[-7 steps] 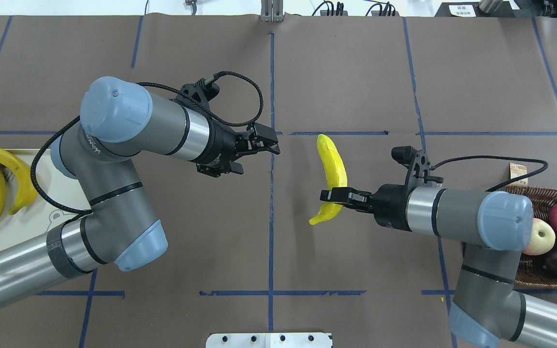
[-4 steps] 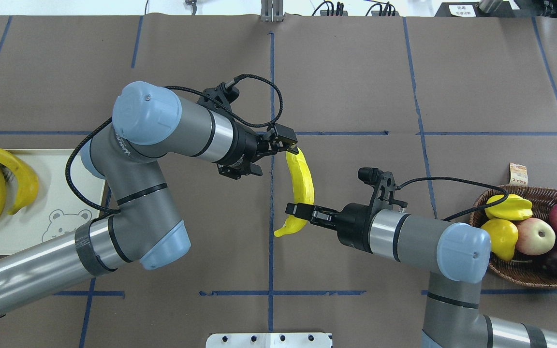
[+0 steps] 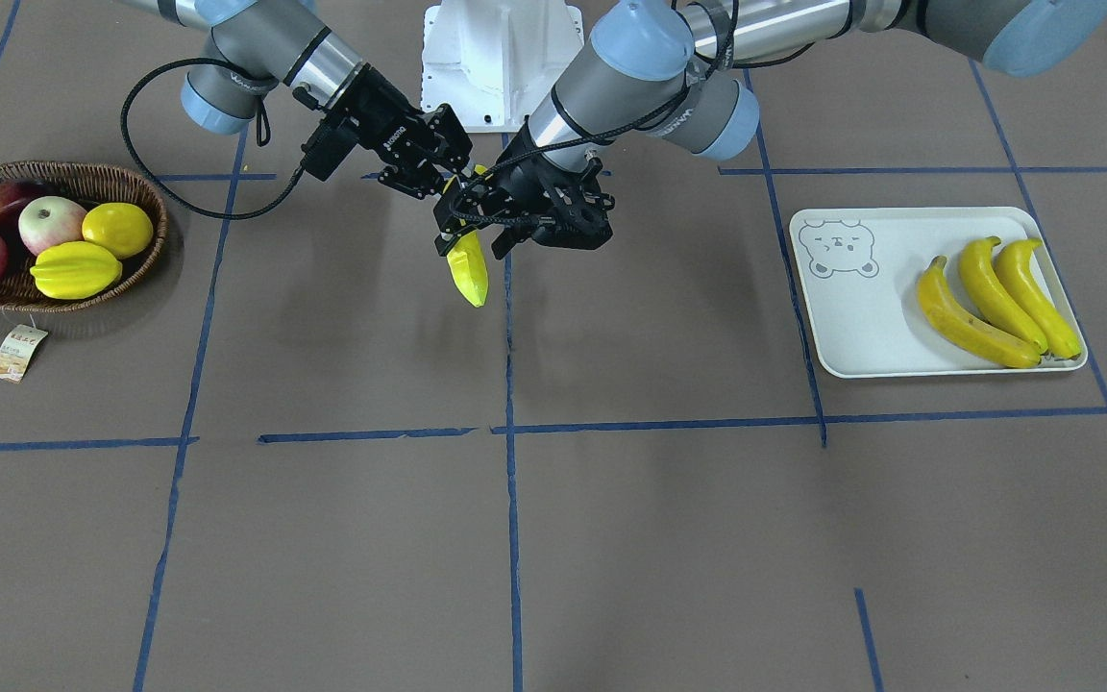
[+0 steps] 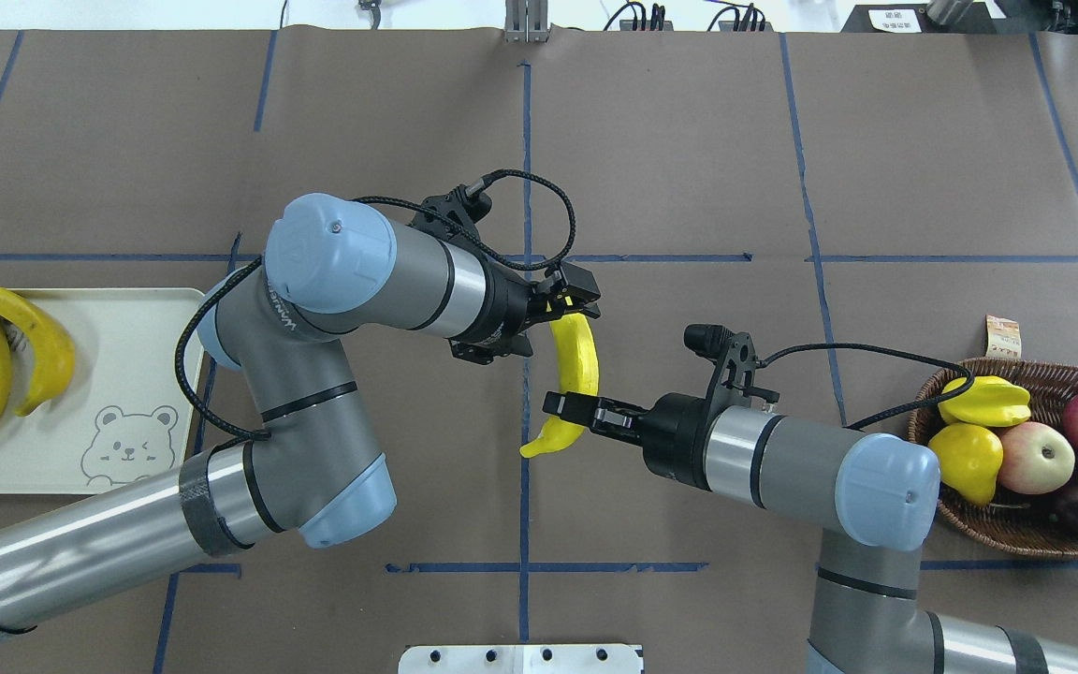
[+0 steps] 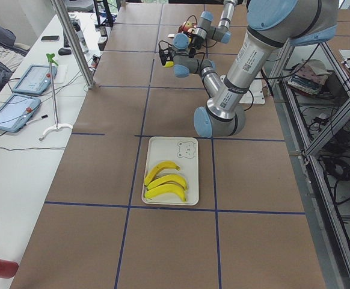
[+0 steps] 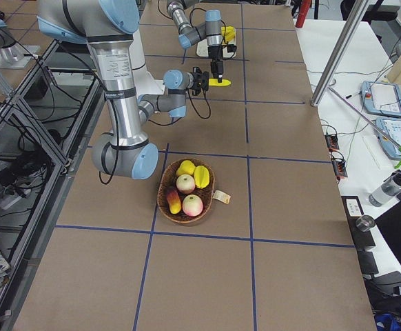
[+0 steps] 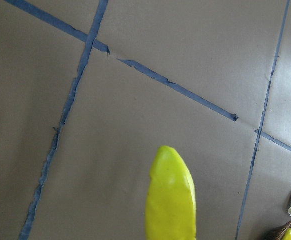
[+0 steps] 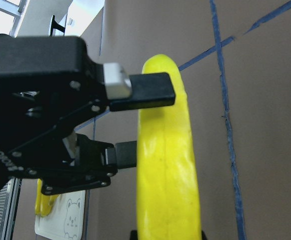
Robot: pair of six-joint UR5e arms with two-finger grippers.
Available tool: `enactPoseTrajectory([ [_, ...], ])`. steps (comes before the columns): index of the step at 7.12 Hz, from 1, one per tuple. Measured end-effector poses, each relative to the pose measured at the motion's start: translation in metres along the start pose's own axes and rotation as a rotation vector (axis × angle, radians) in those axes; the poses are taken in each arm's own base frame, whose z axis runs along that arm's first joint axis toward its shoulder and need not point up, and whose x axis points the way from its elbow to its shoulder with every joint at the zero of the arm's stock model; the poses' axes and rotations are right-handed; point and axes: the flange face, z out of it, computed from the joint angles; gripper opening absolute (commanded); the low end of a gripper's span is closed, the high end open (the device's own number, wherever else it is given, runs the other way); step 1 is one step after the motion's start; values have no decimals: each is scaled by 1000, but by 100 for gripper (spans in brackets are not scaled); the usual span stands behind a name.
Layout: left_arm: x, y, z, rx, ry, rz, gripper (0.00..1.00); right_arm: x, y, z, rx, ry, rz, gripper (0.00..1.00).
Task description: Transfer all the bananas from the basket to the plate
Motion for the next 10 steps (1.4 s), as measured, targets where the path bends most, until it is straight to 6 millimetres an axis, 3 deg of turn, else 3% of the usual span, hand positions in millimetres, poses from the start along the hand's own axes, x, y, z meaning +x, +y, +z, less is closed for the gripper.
enactPoseTrajectory([
  [4, 13, 2, 5, -1, 7, -61, 66, -1, 1, 0, -2, -1, 0, 8],
  [5, 11, 1, 8, 0, 4, -66, 60, -1, 2, 1, -2, -2, 0, 8],
  [8, 9, -1, 11, -1, 6, -68, 4, -2, 1, 1, -1, -3, 0, 8],
  [9, 9, -1, 11, -1, 7, -68, 0, -1, 1, 1, -1, -2, 0, 9],
  [10, 9, -1, 11, -1, 9, -68, 0, -1, 1, 1, -1, -2, -1, 48],
])
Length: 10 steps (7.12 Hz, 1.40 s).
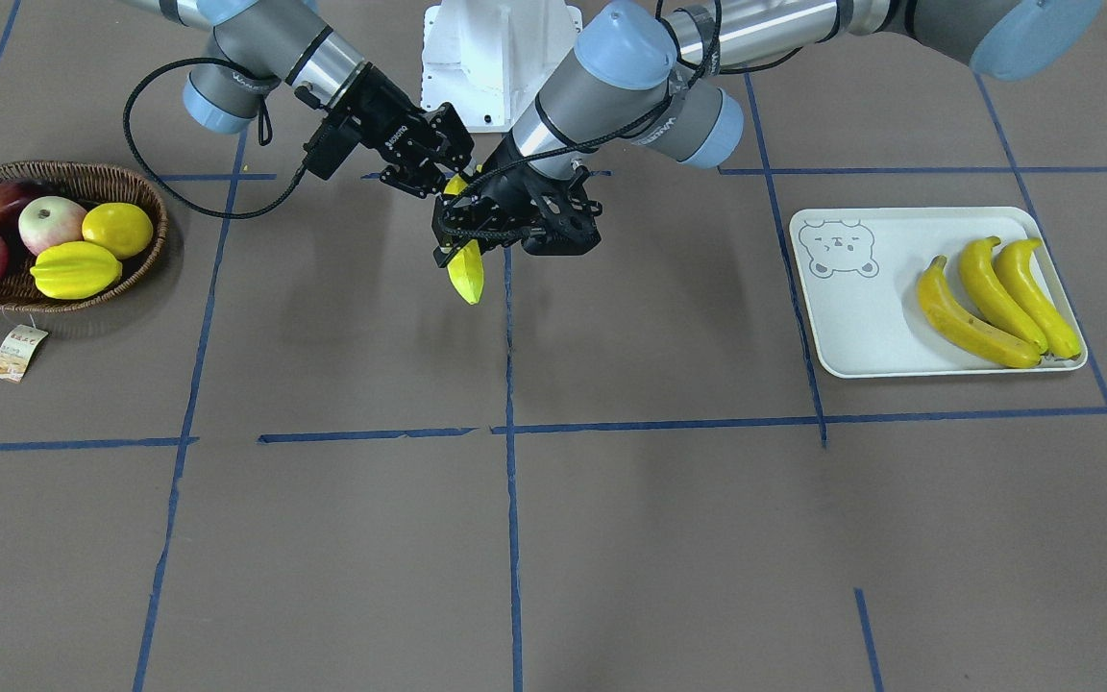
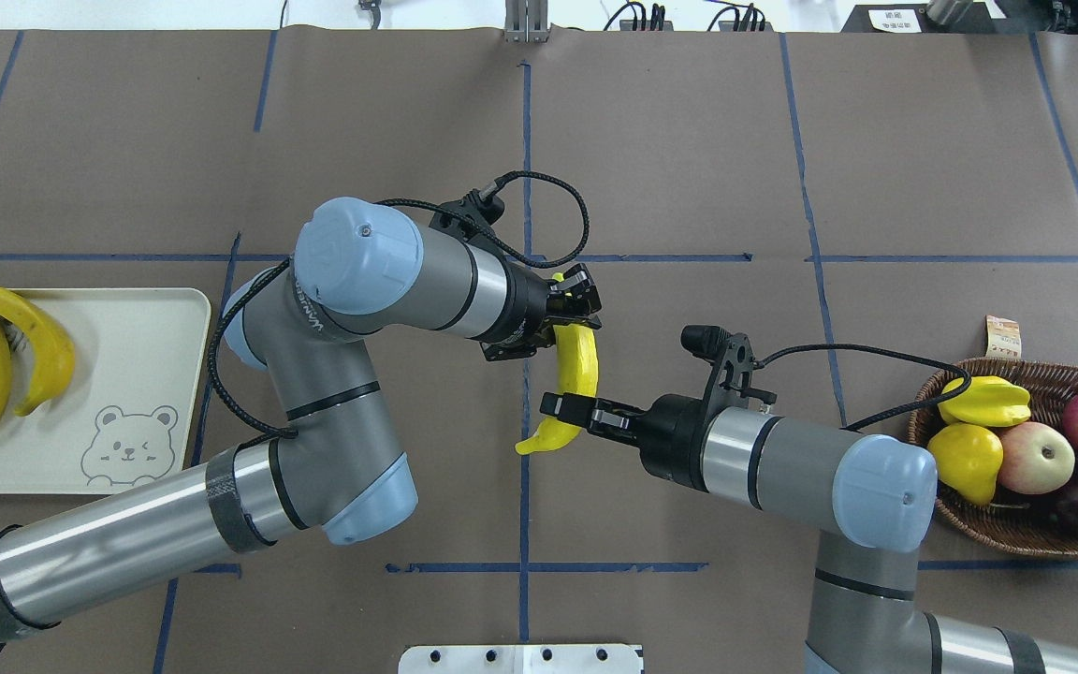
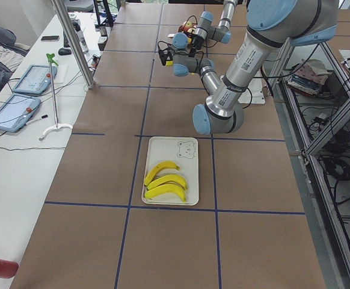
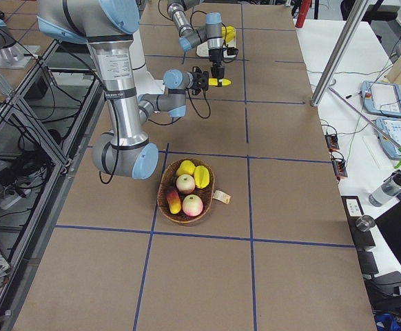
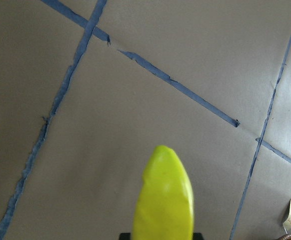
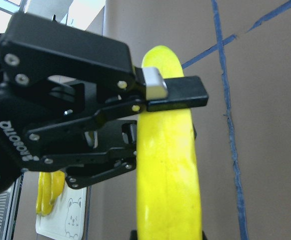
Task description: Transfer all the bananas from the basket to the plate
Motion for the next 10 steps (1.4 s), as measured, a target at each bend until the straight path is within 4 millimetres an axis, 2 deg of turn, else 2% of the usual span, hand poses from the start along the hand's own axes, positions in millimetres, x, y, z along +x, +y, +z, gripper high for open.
enactPoseTrajectory([
  [1, 0, 0, -1, 0, 2, 0, 0, 0, -1, 0, 1, 2, -1, 99],
  [7, -8, -8, -2, 11, -8, -3, 0, 2, -6, -3, 11, 16, -4, 100],
  [8, -11, -10, -2, 14, -12, -4, 0, -2, -9, -5, 10, 27, -5, 100],
  [10, -17, -19, -4, 28, -23, -11, 0, -33, -21, -24, -26, 120, -9, 100],
])
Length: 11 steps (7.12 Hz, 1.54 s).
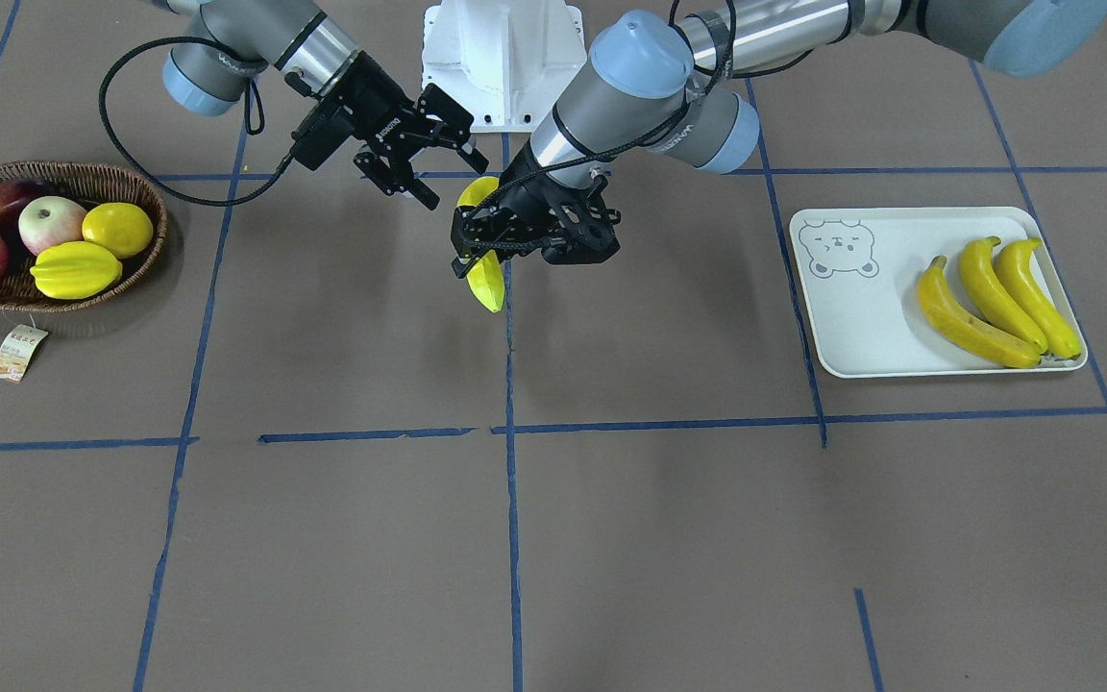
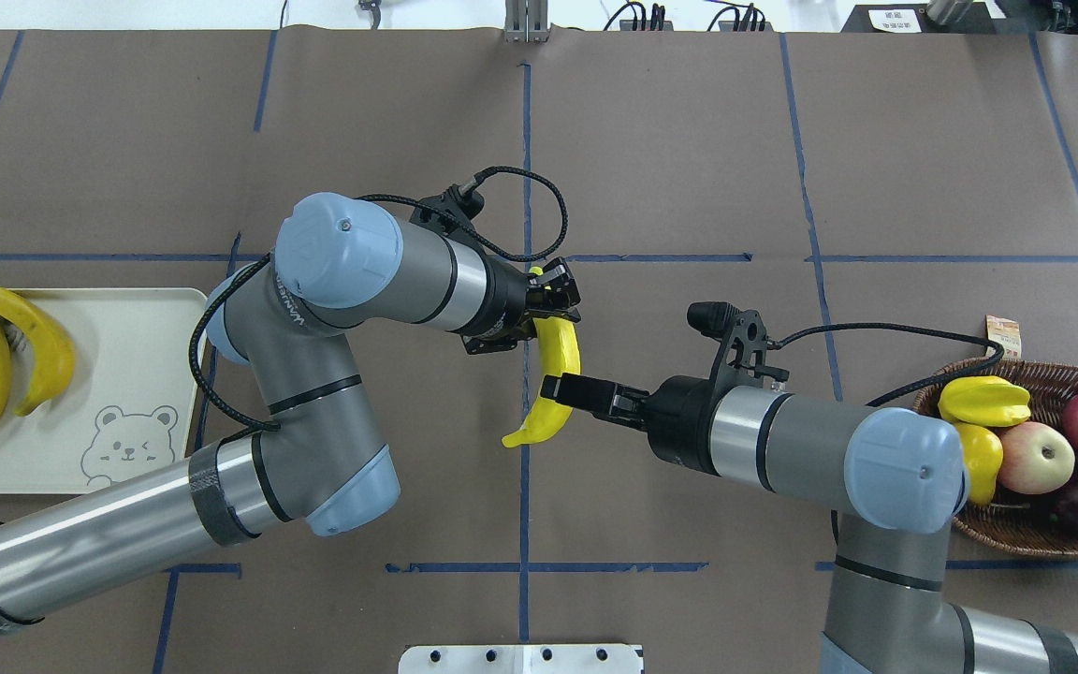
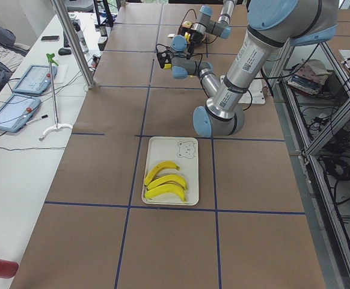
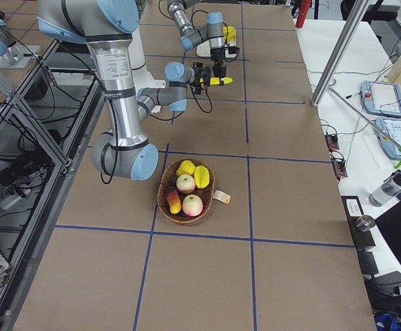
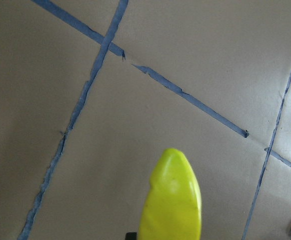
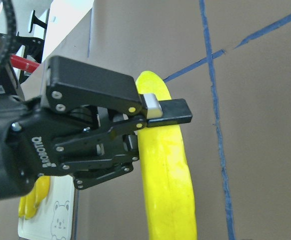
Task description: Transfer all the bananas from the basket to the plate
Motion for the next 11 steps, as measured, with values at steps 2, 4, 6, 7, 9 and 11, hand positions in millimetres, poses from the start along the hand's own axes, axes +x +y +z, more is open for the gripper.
enactPoseTrajectory([
  [2, -22, -28, -4, 44, -42, -29, 0, -9, -30, -23, -66, 143, 16, 100],
  [4, -37, -59, -21, 121, -159, -102, 0, 14, -78, -45, -95, 288, 64, 100],
  [6, -48, -75, -56, 211, -313, -211, 0, 67, -114, -72, -112, 398, 22, 100],
  [7, -67, -81, -75, 250, -388, -260, 0, 101, -134, -96, -138, 446, -27, 100],
  [9, -120, -99, -99, 301, -491, -319, 0, 174, -173, -155, -203, 522, -127, 100],
  [11, -191, -119, -117, 339, -579, -366, 0, 250, -211, -218, -252, 574, -231, 100],
])
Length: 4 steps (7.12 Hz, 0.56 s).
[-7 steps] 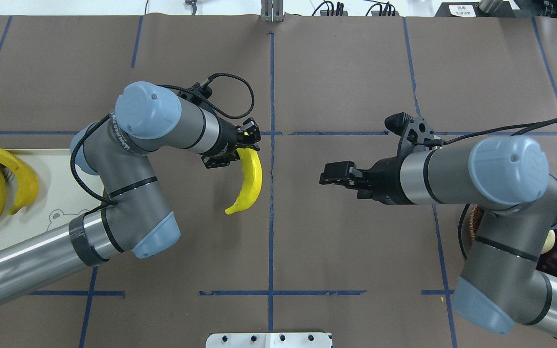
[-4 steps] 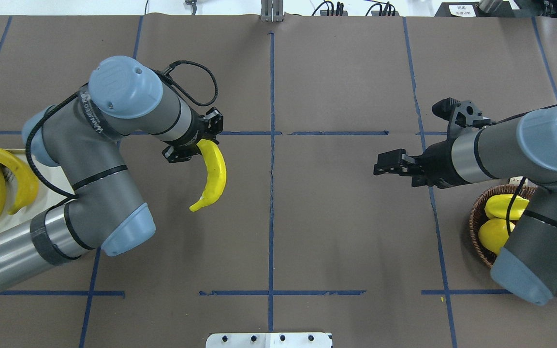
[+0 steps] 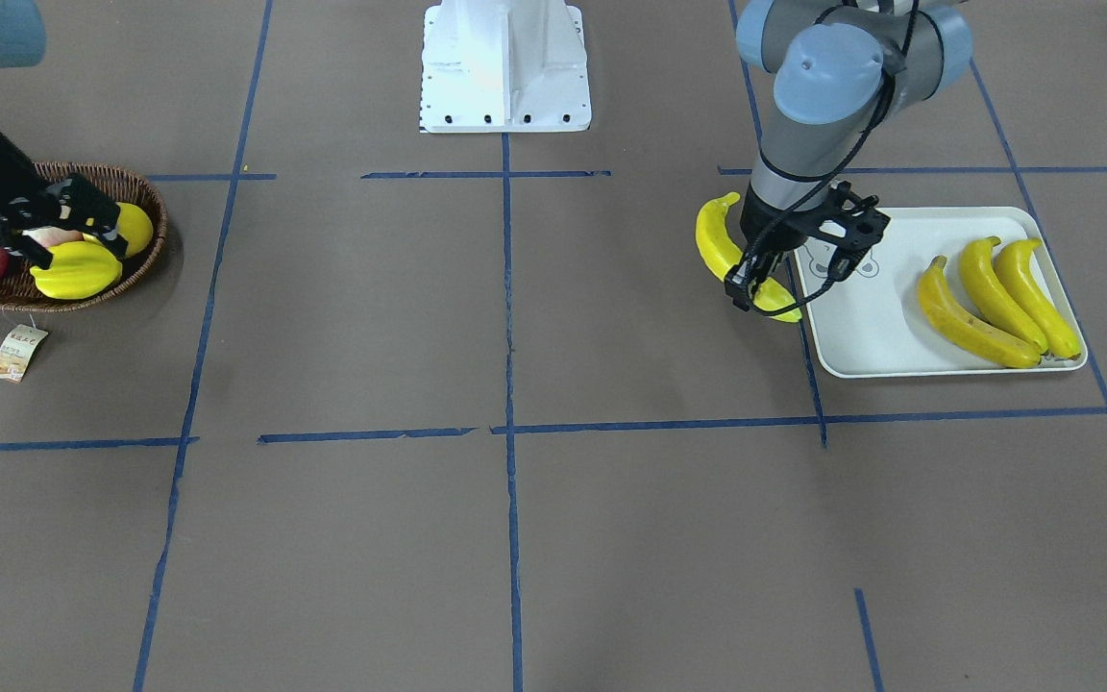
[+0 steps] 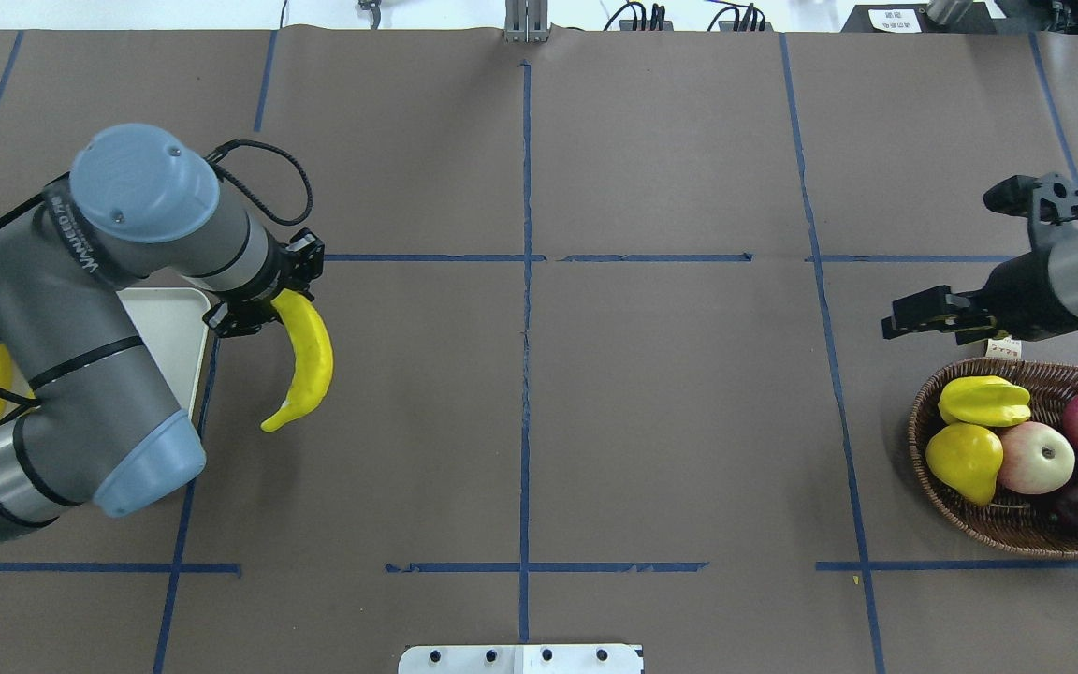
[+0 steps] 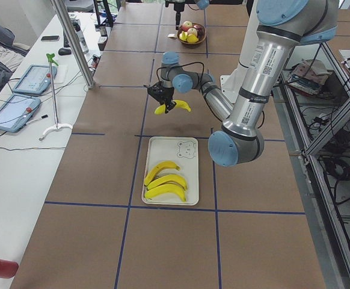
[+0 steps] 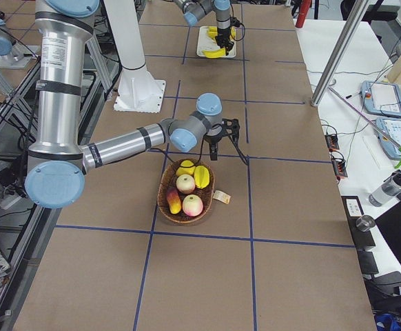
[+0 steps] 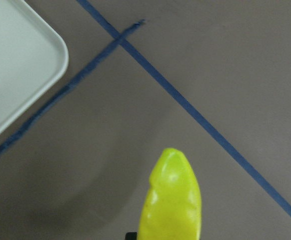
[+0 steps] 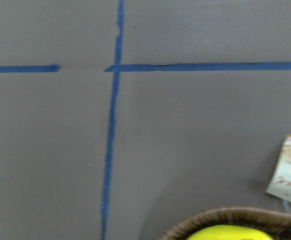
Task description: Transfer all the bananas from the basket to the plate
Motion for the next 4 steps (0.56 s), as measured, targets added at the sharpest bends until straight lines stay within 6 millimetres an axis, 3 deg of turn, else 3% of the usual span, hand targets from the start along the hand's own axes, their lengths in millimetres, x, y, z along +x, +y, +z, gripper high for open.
enactPoseTrajectory([
  [1, -21, -25, 11, 22, -28, -36, 0, 50, -2, -9, -8, 10, -48, 100],
  [2, -41, -55, 19, 43, -34, -68, 0, 87, -3, -17, -12, 10, -78, 100],
  [4, -70, -113, 44, 70, 4, -114, 4, 117, -2, -22, -12, 12, -105, 100],
])
